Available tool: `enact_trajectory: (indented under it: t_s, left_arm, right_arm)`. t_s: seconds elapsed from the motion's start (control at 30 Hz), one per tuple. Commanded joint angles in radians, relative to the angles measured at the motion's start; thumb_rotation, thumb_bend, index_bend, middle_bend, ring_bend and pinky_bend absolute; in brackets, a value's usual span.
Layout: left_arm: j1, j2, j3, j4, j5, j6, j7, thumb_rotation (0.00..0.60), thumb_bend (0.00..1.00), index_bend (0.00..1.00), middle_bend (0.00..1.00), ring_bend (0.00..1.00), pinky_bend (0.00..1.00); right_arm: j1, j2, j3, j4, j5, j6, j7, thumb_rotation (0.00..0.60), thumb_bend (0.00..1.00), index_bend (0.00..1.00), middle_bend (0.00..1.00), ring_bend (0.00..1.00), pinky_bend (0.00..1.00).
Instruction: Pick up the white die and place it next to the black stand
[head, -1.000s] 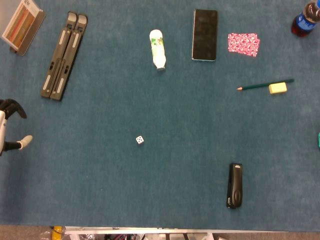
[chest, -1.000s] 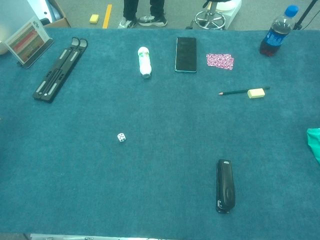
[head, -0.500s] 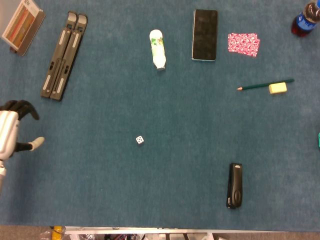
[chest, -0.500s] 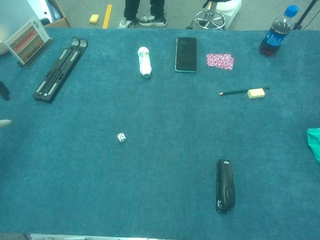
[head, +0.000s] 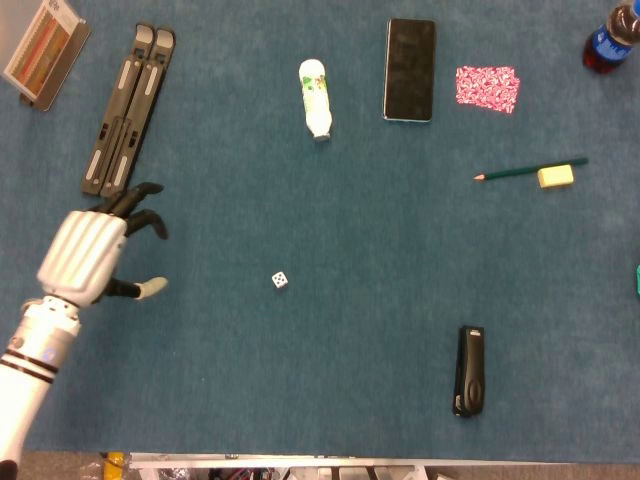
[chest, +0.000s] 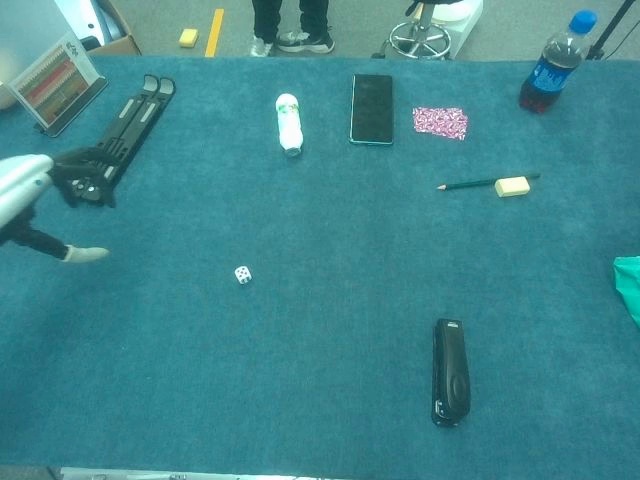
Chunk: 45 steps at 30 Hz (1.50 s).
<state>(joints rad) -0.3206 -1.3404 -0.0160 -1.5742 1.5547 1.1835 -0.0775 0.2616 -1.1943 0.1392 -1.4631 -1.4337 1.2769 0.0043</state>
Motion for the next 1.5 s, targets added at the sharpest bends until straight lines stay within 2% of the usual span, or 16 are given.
enact_trajectory:
  t_s: [0.03,0.23,0.47,0.87,1.2,1.5]
  left_arm:
    - [-0.028,-0.032,0.001,0.024,0.017,-0.022,-0.03,0.6,0.03,0.43,0.1,0.12,0.32]
    - [-0.056,-0.078,-0.01,0.01,-0.017,-0.06,-0.054,0.6,0.03,0.43,0.07,0.08,0.27]
    - [-0.074,-0.127,-0.015,-0.007,-0.062,-0.085,0.006,0.6,0.03,0.46,0.06,0.05,0.23]
    - [-0.06,-0.193,-0.021,-0.089,-0.163,-0.057,0.219,0.6,0.03,0.47,0.05,0.05,0.23]
    - [-0.062,-0.267,-0.021,-0.047,-0.209,-0.054,0.279,0.6,0.03,0.48,0.04,0.05,0.23]
    - [-0.08,-0.322,0.001,0.081,-0.138,-0.041,0.287,0.6,0.03,0.48,0.05,0.05,0.21]
  right_arm:
    - [0.006,0.004,0.006,-0.002,0.006,-0.003,0.0,0.6,0.03,0.54,0.41,0.36,0.44]
    - [0.01,0.016,0.01,-0.013,0.014,0.003,-0.016,0.6,0.03,0.54,0.41,0.36,0.44]
    - [0.009,0.032,0.012,-0.029,0.02,0.015,-0.028,0.6,0.03,0.54,0.41,0.36,0.44]
    - [0.001,0.042,0.005,-0.031,0.029,0.025,-0.023,0.6,0.03,0.54,0.41,0.36,0.44]
    - [-0.006,0.046,0.0,-0.026,0.04,0.028,-0.016,0.6,0.03,0.54,0.41,0.36,0.44]
    - [-0.011,0.046,-0.004,-0.016,0.049,0.027,-0.006,0.6,0.03,0.54,0.41,0.36,0.44]
